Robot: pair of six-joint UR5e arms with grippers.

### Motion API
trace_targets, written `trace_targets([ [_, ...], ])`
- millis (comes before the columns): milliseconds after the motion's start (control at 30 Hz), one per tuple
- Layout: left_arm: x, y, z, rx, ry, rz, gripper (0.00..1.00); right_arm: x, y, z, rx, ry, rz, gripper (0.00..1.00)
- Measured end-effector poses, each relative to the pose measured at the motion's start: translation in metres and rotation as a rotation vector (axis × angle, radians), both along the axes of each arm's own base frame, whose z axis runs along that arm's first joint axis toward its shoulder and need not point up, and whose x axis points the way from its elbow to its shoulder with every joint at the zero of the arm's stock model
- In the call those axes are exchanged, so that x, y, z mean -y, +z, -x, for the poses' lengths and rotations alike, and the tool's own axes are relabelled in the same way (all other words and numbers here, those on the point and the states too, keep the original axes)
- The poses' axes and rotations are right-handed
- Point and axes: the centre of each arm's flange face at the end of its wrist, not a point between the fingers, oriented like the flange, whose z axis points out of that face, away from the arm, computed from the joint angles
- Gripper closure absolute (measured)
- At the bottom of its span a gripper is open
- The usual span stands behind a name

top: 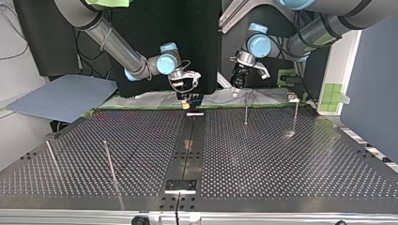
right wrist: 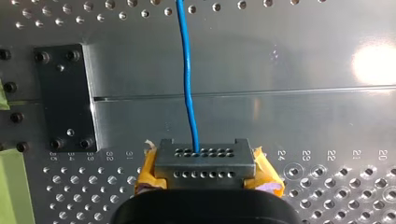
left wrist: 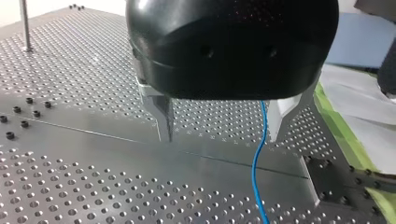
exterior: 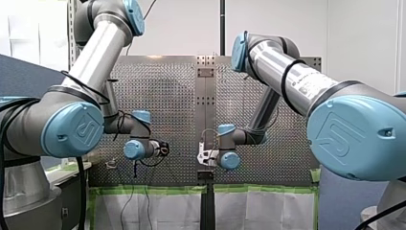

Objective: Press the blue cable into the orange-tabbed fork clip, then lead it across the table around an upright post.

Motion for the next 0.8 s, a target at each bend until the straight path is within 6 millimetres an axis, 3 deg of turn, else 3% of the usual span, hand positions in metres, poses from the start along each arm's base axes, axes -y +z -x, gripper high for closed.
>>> trace_targets([
  [167, 0.003, -0.005, 0.004, -0.006, 0.022, -0.033, 0.00, 0.000, 0.000, 0.000, 0.000, 0.000, 0.000, 1.00],
  [500, 0.012, -0.037, 0.006, -0.048, 0.076, -0.073, 0.00, 0.000, -0.001, 0.000, 0.001, 0.000, -0.004, 1.00],
  [800, 0.025, -0.033, -0.004, -0.022, 0.123, -0.075, 0.00, -0.001, -0.002, 0.000, 0.000, 0.001, -0.006, 1.00],
])
